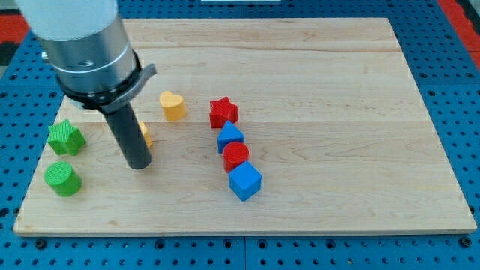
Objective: Push the green star close to the green circle
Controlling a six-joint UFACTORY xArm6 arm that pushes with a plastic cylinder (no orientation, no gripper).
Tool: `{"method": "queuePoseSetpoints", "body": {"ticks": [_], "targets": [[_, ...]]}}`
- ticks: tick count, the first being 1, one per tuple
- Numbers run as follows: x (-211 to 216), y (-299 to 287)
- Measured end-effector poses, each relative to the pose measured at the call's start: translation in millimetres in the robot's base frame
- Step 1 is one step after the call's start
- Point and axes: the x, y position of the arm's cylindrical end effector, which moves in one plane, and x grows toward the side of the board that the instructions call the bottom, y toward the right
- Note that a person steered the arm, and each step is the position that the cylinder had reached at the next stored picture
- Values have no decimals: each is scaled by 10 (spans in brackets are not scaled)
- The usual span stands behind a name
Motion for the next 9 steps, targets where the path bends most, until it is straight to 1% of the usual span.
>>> {"method": "queuePoseSetpoints", "body": {"ticks": [1,3,4,5,6,7,9], "targets": [[-182,-62],[-231,-511],[-328,-552],[-497,-703],[-703,-1026],[-795,-1129],[-556,-1418]]}}
